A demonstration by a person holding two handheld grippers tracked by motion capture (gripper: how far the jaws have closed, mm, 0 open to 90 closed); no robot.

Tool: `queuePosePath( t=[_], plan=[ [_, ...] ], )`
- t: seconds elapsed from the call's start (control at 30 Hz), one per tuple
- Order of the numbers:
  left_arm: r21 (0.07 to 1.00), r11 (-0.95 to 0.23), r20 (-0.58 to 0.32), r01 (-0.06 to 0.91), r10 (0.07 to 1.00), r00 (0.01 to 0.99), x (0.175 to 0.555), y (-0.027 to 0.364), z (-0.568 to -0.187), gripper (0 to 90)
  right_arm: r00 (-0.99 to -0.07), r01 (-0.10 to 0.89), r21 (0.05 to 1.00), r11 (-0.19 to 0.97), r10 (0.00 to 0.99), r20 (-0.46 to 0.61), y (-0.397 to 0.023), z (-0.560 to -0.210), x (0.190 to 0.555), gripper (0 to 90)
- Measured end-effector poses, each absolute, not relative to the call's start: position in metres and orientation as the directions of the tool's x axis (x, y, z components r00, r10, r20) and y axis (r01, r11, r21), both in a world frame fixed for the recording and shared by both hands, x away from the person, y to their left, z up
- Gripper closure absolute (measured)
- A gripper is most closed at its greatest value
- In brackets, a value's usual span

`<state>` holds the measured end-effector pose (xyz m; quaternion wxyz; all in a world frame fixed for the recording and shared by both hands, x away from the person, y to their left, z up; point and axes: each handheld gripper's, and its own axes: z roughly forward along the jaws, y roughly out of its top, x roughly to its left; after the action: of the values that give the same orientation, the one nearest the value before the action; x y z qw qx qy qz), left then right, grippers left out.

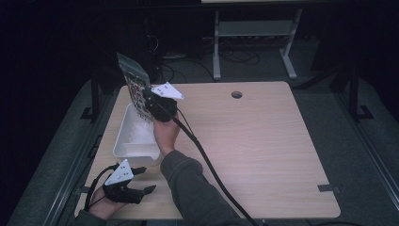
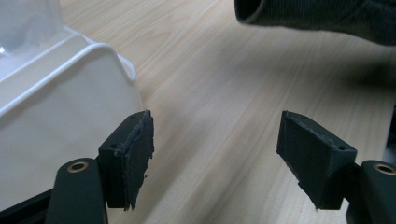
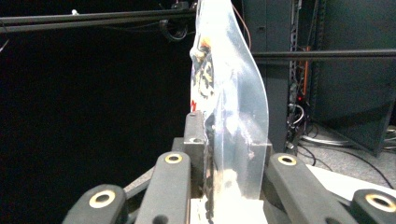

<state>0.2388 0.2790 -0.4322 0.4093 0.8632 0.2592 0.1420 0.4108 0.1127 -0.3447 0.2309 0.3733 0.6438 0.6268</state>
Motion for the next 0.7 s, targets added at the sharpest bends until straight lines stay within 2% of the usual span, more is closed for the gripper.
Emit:
queuePosePath(
  t=[0.4, 0.53, 0.67, 0.7],
  plan=[
    [0.776, -0.536, 0.03, 0.333, 0.558, 0.829, 0.24, 0.279, -0.434, 26.7, -0.609, 0.228, 0.971, -0.074, 0.767, 0.201, 0.117, -0.379, 0.412, 75.5],
    [0.776, -0.537, 0.032, 0.332, 0.559, 0.829, 0.24, 0.278, -0.434, 26.7, -0.641, 0.24, 0.97, -0.045, 0.743, 0.193, 0.115, -0.38, 0.411, 73.2],
    [0.775, -0.538, 0.033, 0.331, 0.557, 0.83, 0.241, 0.278, -0.434, 26.7, -0.684, 0.253, 0.967, 0.021, 0.711, 0.164, 0.111, -0.375, 0.411, 67.9],
    [0.774, -0.539, 0.032, 0.332, 0.557, 0.83, 0.24, 0.278, -0.434, 26.7, -0.69, 0.255, 0.965, 0.062, 0.711, 0.137, 0.11, -0.372, 0.411, 61.6]
  ],
)
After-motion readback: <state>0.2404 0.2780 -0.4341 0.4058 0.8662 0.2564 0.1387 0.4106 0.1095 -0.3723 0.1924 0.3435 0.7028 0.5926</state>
